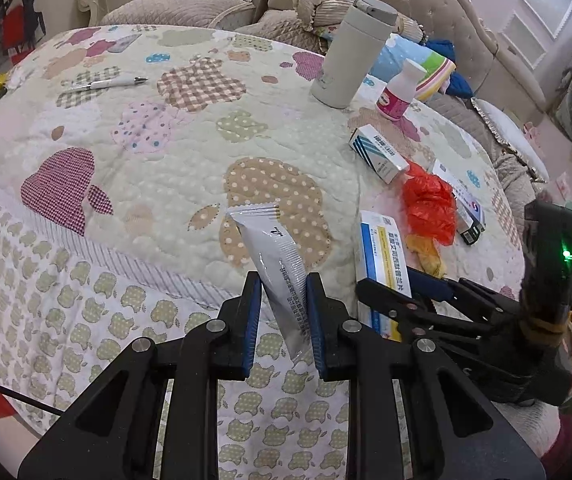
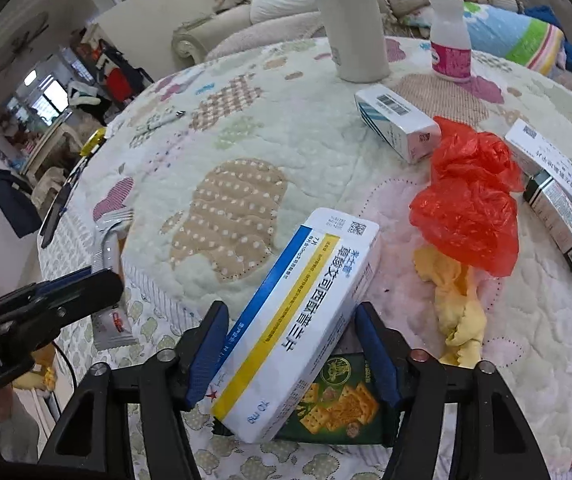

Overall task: Collect trash
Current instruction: 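Carry tube and medicine box over the black bin and open both tools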

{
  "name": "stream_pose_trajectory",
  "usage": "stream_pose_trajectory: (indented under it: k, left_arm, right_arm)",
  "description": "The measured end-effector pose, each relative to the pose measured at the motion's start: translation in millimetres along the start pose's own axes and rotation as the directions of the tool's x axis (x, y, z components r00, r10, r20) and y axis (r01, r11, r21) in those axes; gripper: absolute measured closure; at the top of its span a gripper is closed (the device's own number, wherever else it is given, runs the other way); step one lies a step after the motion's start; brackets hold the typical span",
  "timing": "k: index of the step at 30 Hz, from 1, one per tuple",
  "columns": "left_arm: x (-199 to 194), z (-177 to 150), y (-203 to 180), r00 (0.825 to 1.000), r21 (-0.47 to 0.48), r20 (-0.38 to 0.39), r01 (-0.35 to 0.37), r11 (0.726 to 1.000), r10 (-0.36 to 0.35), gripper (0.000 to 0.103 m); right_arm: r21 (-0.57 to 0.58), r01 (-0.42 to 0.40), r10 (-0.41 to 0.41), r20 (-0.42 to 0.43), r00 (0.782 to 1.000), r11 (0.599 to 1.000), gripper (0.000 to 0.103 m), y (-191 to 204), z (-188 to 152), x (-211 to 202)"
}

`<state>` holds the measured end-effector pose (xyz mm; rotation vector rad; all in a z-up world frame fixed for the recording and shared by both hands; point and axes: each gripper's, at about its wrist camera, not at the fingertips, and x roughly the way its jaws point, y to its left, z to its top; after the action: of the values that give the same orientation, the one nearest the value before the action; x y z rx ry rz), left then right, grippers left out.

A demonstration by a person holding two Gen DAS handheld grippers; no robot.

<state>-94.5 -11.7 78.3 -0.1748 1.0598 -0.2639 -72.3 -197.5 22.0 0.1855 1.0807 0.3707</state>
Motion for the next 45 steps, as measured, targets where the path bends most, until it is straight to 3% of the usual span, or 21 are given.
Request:
stream_pose_trajectory:
  k: [8, 22, 33, 45]
  left_arm:
    - [-6.0, -1.3, -15.6, 1.0, 0.018, 0.01, 0.028, 0.999, -0.028, 0.083]
    - [-7.9, -9.5, -101.3, 0.994, 0.156, -0.003, 0.111, 0.982, -0.112, 0.084]
    - [4.6, -21.7, -191.6, 0.983, 0.281, -0.048, 0.182, 0.942, -0.175, 0.084]
    - [27.8, -50.3, -300.7, 0.961, 0.404, -0.138, 0.277, 0.872, -0.241, 0.084]
  right_arm:
    - [-0.029, -0.034, 0.036, 0.05, 0.998, 0.999, 0.051, -4.3, -10.5, -42.9]
    - [0.067, 0.044, -0.052, 0.125, 0.991, 0.997, 0.051, -72.3, -61.0, -117.7]
    - [0.178, 0.101, -0.134, 0.184, 0.974, 0.979, 0.051, -130.8, -94.1, -167.3]
    - [0.359, 0.159, -0.25, 0.223, 0.942, 0.92, 0.051, -214.1, -145.1, -226.7]
